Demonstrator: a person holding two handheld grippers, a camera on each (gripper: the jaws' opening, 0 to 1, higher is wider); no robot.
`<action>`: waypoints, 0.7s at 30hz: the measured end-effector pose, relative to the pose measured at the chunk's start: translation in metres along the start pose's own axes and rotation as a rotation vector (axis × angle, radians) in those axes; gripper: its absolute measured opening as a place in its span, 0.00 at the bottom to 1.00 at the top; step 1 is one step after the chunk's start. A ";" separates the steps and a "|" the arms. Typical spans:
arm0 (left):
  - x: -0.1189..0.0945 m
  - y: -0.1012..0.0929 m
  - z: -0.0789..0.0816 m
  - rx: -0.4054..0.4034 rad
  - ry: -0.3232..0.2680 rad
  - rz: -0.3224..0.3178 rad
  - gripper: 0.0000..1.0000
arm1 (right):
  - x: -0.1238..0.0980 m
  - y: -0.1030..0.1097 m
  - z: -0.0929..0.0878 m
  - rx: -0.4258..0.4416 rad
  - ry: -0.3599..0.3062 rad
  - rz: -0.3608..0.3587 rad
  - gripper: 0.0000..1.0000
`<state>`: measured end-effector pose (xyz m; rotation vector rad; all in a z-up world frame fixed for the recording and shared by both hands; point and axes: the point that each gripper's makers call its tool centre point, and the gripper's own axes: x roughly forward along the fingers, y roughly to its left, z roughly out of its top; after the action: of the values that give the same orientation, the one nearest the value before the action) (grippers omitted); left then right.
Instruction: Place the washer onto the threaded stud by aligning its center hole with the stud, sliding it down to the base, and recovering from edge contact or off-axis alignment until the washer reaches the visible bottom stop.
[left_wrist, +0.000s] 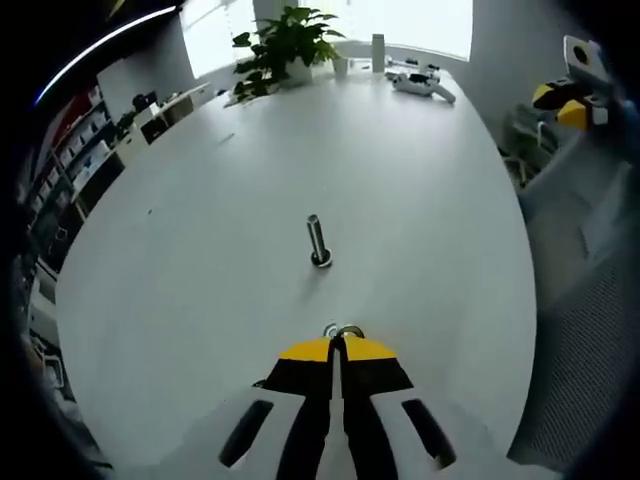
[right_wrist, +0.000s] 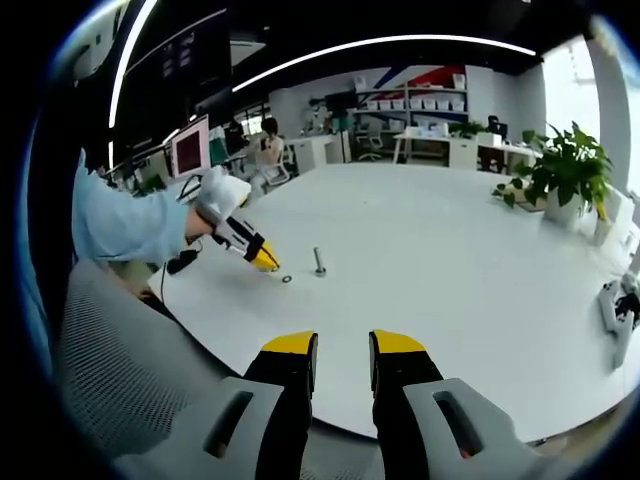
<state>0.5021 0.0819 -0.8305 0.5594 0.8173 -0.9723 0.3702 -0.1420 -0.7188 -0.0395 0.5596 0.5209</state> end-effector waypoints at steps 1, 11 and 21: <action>-0.002 0.001 0.004 -0.001 -0.007 0.002 0.00 | 0.000 0.000 0.000 0.000 -0.001 0.001 0.23; -0.007 -0.001 0.033 -0.005 -0.044 0.005 0.00 | 0.000 0.001 0.002 0.000 -0.003 0.001 0.23; -0.006 0.007 0.053 0.015 -0.057 0.020 0.00 | -0.002 -0.002 0.000 0.001 -0.007 0.002 0.23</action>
<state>0.5250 0.0489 -0.7940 0.5492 0.7532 -0.9722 0.3699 -0.1448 -0.7180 -0.0364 0.5527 0.5226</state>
